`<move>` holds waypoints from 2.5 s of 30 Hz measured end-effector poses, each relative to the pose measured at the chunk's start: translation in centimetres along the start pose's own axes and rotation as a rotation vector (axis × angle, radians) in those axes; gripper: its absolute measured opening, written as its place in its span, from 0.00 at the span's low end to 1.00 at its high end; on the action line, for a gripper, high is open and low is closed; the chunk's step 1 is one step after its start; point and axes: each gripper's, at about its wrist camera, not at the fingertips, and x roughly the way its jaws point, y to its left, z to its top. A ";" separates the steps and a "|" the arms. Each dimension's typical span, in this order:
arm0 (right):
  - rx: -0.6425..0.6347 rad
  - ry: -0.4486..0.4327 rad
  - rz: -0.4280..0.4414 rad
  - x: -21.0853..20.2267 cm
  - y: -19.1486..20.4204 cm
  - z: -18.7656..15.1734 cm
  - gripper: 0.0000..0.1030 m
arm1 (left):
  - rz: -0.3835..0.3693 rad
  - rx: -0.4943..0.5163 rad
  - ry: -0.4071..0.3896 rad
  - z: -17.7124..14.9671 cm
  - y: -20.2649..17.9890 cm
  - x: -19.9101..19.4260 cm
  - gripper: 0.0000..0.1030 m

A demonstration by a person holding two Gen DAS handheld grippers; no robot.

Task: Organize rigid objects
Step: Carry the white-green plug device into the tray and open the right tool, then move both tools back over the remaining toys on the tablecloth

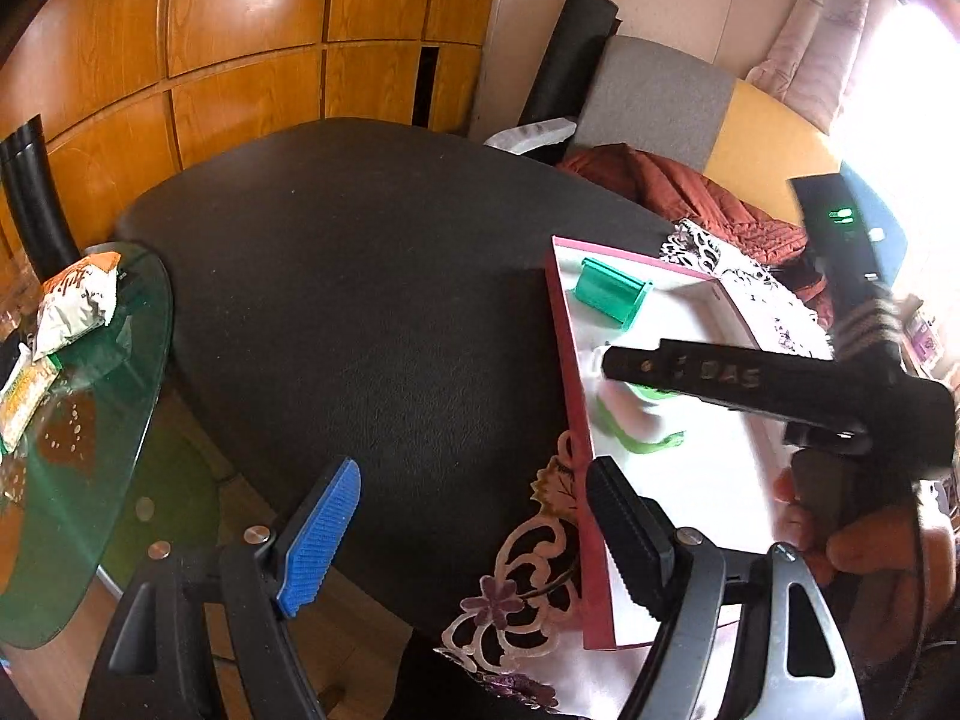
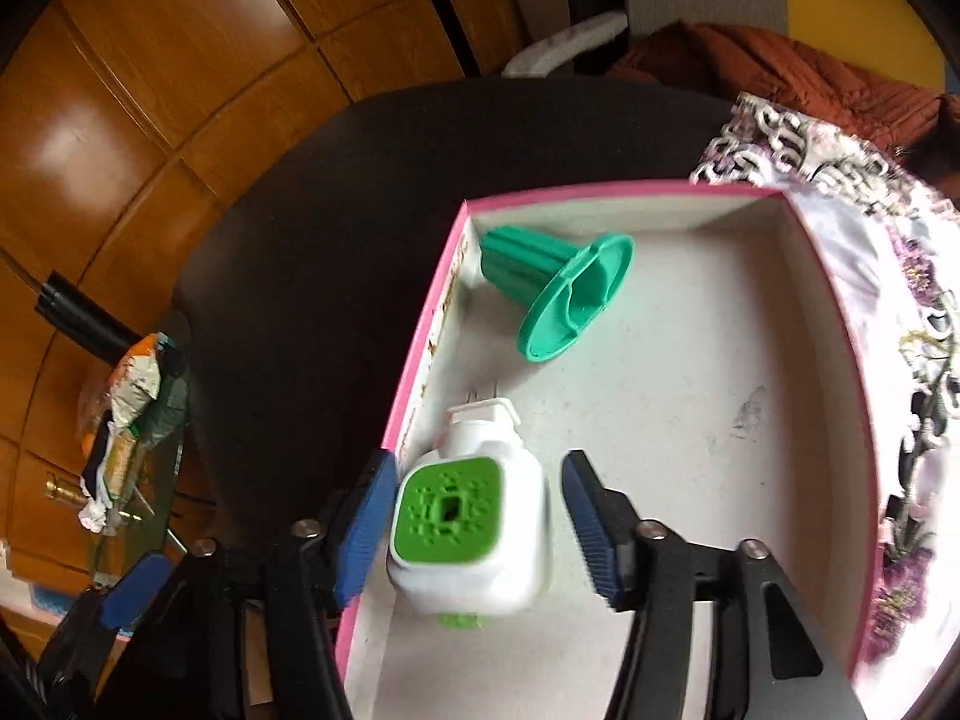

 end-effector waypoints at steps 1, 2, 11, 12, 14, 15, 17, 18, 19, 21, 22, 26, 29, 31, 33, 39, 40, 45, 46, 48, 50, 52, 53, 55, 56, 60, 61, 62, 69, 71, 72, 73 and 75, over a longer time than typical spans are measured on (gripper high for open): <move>-0.003 -0.015 0.000 -0.6 -0.1 -0.1 0.64 | 0.001 0.003 -0.002 0.0 -0.1 -0.1 0.77; -0.007 -0.028 0.001 -1.2 -0.2 -0.2 0.65 | 0.000 0.006 -0.006 0.0 -0.2 -0.2 0.77; -0.047 -0.111 -0.066 -5.4 -0.4 -1.8 0.68 | 0.002 0.043 -0.021 0.0 -1.6 -0.9 0.77; -0.055 -0.119 -0.077 -5.8 -0.5 -1.9 0.68 | 0.002 0.047 -0.023 0.0 -1.7 -1.0 0.77; -0.072 -0.138 -0.100 -6.6 -0.6 -2.2 0.71 | 0.003 0.058 -0.026 0.0 -2.0 -1.1 0.77; -0.079 -0.149 -0.111 -7.1 -0.7 -2.5 0.72 | 0.003 0.064 -0.027 0.0 -2.1 -1.1 0.77; -0.087 -0.165 -0.130 -8.0 -1.2 -2.9 0.72 | 0.000 0.072 -0.027 -0.1 -2.4 -1.2 0.77; -0.090 -0.170 -0.138 -8.4 -1.4 -3.1 0.72 | -0.001 0.076 -0.027 -0.1 -2.5 -1.2 0.77; -0.093 -0.176 -0.146 -8.7 -1.7 -3.3 0.72 | -0.002 0.080 -0.028 -0.1 -2.7 -1.3 0.77; -0.099 -0.190 -0.166 -9.7 -2.2 -3.8 0.73 | -0.004 0.093 -0.031 -0.2 -3.0 -1.4 0.77; -0.100 -0.198 -0.175 -10.2 -2.5 -4.0 0.74 | -0.004 0.100 -0.033 -0.3 -3.2 -1.5 0.77; -0.085 -0.228 -0.208 -12.3 -4.3 -4.8 0.76 | -0.009 0.133 -0.031 -0.5 -4.0 -1.7 0.77; -0.058 -0.250 -0.240 -14.0 -6.1 -5.3 0.76 | -0.016 0.164 -0.027 -0.7 -4.9 -1.7 0.77; -0.030 -0.264 -0.261 -15.2 -7.6 -5.6 0.76 | -0.022 0.180 -0.026 -0.8 -5.5 -1.8 0.77; 0.003 -0.281 -0.287 -16.5 -9.2 -5.9 0.77 | -0.034 0.198 -0.026 -0.8 -6.2 -1.9 0.77; 0.109 -0.330 -0.394 -20.9 -14.6 -7.0 0.79 | -0.070 0.269 -0.027 -0.9 -8.9 -1.9 0.77; 0.129 -0.336 -0.413 -21.7 -15.6 -7.2 0.79 | -0.078 0.285 -0.026 -0.9 -9.5 -2.0 0.77; 0.244 -0.378 -0.523 -25.9 -21.2 -9.4 0.82 | -0.129 0.363 -0.022 -1.1 -12.2 -2.0 0.77; 0.275 -0.387 -0.544 -26.7 -22.4 -9.9 0.82 | -0.141 0.382 -0.019 -1.1 -12.9 -2.0 0.77; 0.341 -0.412 -0.599 -28.1 -24.9 -11.1 0.82 | -0.165 0.417 -0.014 -1.3 -14.3 -1.9 0.77; 0.422 -0.440 -0.659 -29.3 -27.4 -12.5 0.82 | -0.194 0.456 0.000 -1.5 -15.8 -1.7 0.77; 0.524 -0.480 -0.687 -30.4 -29.7 -14.2 0.82 | -0.216 0.480 0.017 -1.7 -17.2 -1.5 0.77; 0.587 -0.497 -0.693 -30.9 -30.9 -15.0 0.82 | -0.229 0.495 0.027 -1.9 -18.1 -1.3 0.77; 0.693 -0.538 -0.665 -31.9 -32.5 -16.0 0.82 | -0.255 0.524 0.044 -2.3 -19.7 -1.0 0.77; 0.717 -0.566 -0.660 -32.4 -32.9 -16.3 0.82 | -0.273 0.542 0.054 -2.5 -20.8 -0.9 0.77; 0.762 -0.583 -0.643 -32.8 -33.3 -16.9 0.82 | -0.357 0.591 0.096 -3.3 -24.2 -0.5 0.76; 0.767 -0.583 -0.639 -32.8 -33.4 -17.0 0.83 | -0.379 0.602 0.114 -3.6 -25.1 -0.3 0.76; 0.768 -0.580 -0.642 -32.7 -33.3 -17.0 0.83 | -0.402 0.612 0.135 -3.9 -26.1 -0.1 0.74; 0.805 -0.576 -0.590 -32.5 -33.9 -17.3 0.83 | -0.492 0.671 0.234 -5.6 -32.0 1.3 0.67; 0.811 -0.575 -0.580 -32.5 -34.0 -17.4 0.83 | -0.547 0.666 0.274 -6.0 -33.8 1.5 0.66; 0.813 -0.576 -0.577 -32.5 -34.1 -17.4 0.83 | -0.572 0.660 0.293 -6.0 -34.5 1.7 0.63; 0.816 -0.577 -0.574 -32.5 -34.1 -17.4 0.83 | -0.594 0.650 0.314 -6.1 -35.4 2.0 0.62; 0.820 -0.579 -0.565 -32.5 -34.3 -17.5 0.83 | -0.635 0.621 0.364 -6.4 -37.4 2.7 0.59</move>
